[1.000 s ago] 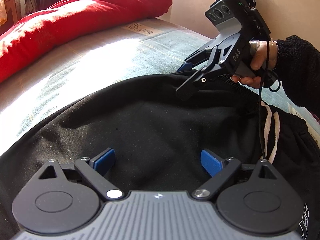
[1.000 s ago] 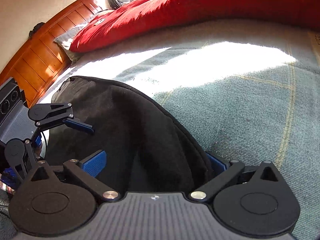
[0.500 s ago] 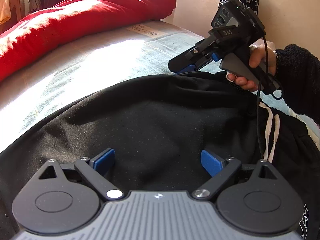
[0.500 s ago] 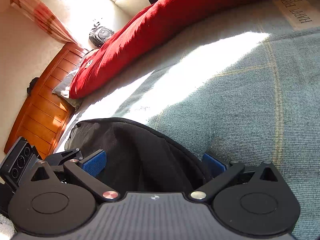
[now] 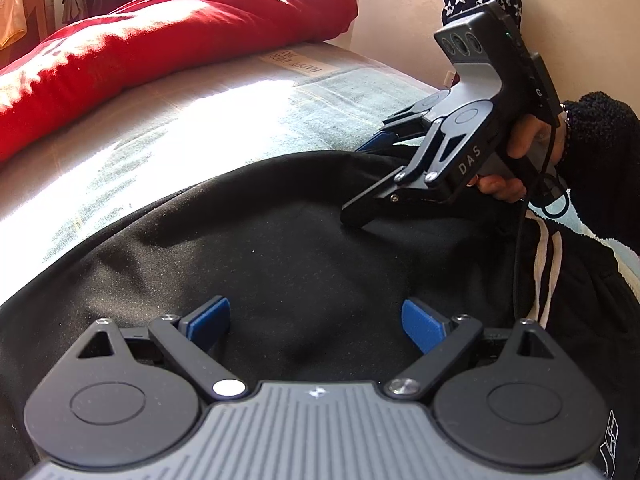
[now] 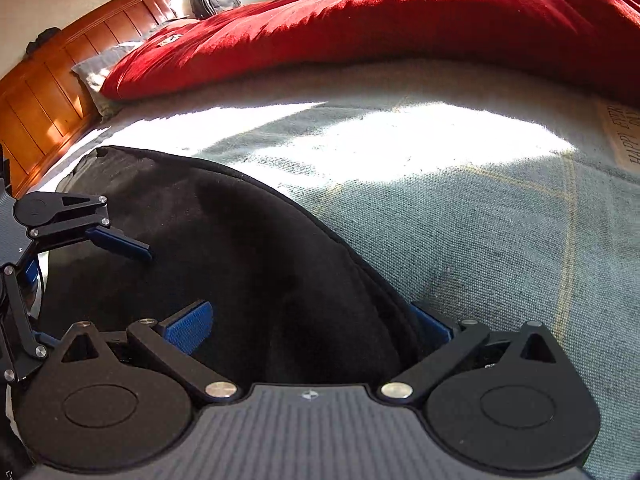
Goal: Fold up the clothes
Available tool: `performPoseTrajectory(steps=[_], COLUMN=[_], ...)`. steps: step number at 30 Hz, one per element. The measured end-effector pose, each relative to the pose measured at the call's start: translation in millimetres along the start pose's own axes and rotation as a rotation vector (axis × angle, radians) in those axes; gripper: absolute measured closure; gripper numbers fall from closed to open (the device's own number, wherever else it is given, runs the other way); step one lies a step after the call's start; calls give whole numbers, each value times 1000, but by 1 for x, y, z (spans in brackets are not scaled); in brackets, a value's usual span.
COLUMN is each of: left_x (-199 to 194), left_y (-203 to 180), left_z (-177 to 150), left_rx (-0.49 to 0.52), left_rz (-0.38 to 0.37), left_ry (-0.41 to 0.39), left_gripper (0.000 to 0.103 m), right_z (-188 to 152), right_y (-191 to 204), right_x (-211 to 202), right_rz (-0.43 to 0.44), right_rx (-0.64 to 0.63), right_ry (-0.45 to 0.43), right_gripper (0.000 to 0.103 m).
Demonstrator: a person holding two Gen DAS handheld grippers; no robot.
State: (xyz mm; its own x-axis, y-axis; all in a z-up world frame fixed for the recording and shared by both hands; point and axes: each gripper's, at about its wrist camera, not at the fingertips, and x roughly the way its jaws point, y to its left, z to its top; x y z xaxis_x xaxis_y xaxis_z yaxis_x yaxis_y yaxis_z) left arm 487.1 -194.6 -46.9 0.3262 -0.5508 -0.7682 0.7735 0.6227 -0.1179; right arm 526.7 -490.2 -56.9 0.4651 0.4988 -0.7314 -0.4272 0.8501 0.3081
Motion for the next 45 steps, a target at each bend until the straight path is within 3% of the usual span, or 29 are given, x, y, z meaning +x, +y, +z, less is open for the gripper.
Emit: performPoseTrajectory(steps=[5, 10, 13, 15, 19, 21, 24, 31, 35, 41, 44, 45], left_x=[-1, -3, -2, -1, 0, 0, 0, 2, 1, 4, 5, 5], left_y=[2, 5, 8, 10, 10, 9, 10, 9, 8, 6, 6, 6], left_z=[-1, -2, -4, -5, -6, -6, -7, -9, -11, -10, -10, -10], left_rx=[-6, -8, -15, -18, -19, -15, -15, -12, -14, -14, -15, -15], left_rz=[-5, -6, -2, -1, 1, 2, 0, 6, 5, 4, 5, 4], left_ry=[-1, -2, -2, -3, -3, -3, -3, -3, -3, -4, -6, -7], left_gripper=[10, 10, 10, 10, 10, 10, 10, 9, 8, 8, 8, 8], right_z=[1, 10, 10, 7, -1, -2, -6, -15, -19, -16, -24, -26], right_y=[-6, -26, -34, -45, -67, -67, -52, -62, -61, -57, -73, -77], right_x=[-4, -28, -37, -37, -33, -33, -31, -19, -20, -35, -29, -28], right_rz=[24, 140, 125, 146, 200, 243, 347, 395, 430, 379, 379, 393], right_rx=[16, 99, 105, 141, 218, 223, 156, 254, 291, 272, 360, 387], right_ry=[-5, -26, 3, 23, 53, 48, 70, 50, 11, -12, -6, -17], right_gripper=[0, 9, 9, 22, 32, 50, 49, 48, 31, 34, 48, 48])
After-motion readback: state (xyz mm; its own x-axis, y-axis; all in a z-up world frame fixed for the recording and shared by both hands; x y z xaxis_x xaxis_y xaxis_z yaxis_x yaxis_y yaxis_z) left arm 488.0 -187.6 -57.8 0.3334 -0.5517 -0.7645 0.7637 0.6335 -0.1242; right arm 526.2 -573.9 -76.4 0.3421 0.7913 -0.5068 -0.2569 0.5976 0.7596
